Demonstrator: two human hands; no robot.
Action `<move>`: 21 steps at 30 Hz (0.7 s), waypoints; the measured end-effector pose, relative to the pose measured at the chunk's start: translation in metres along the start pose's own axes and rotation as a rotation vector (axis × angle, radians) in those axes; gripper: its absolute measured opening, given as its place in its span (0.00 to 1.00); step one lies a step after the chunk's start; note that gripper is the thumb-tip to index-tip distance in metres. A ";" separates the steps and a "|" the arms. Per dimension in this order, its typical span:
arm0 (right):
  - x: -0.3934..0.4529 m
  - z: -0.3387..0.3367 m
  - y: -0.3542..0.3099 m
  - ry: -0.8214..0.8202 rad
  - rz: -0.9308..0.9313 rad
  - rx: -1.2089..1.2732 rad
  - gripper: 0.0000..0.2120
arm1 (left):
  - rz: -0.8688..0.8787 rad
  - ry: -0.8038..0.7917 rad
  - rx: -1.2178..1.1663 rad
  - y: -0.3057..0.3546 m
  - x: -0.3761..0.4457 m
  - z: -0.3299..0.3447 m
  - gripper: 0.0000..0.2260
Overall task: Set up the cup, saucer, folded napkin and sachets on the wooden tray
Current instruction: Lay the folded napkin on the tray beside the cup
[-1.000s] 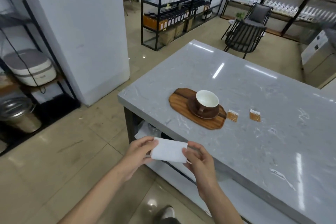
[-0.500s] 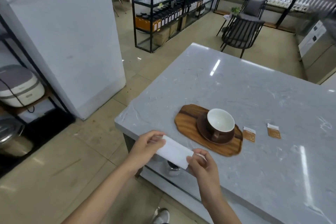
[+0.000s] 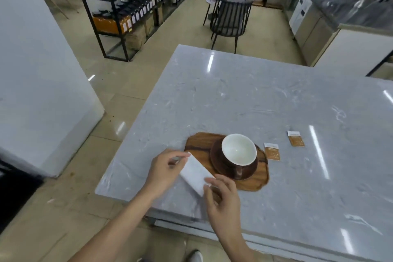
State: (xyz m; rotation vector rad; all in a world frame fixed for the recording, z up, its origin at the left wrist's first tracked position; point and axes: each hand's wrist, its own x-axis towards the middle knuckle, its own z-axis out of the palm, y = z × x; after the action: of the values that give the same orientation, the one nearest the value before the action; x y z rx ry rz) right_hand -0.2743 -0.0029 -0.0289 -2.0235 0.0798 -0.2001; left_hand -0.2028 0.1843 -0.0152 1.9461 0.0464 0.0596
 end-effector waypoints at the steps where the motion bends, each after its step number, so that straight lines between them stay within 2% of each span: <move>1: 0.001 0.004 0.001 0.020 -0.002 -0.016 0.08 | 0.017 -0.040 0.003 -0.001 0.008 0.000 0.12; 8: 0.007 0.036 -0.001 0.220 -0.067 -0.192 0.15 | 0.184 -0.338 0.127 -0.007 0.073 0.000 0.11; 14: 0.011 0.070 0.006 0.273 -0.009 -0.319 0.17 | 0.403 -0.560 0.301 -0.018 0.113 0.002 0.13; 18: 0.009 0.088 0.009 0.342 0.010 -0.459 0.17 | 0.673 -0.602 0.410 -0.029 0.126 0.002 0.14; 21: 0.005 0.100 0.013 0.424 0.009 -0.520 0.18 | 0.791 -0.625 0.410 -0.040 0.134 0.001 0.16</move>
State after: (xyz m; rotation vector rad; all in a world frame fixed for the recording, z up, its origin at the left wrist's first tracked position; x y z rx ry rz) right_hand -0.2509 0.0795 -0.0830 -2.4624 0.4469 -0.6566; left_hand -0.0695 0.2065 -0.0495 2.1901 -1.2014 -0.0435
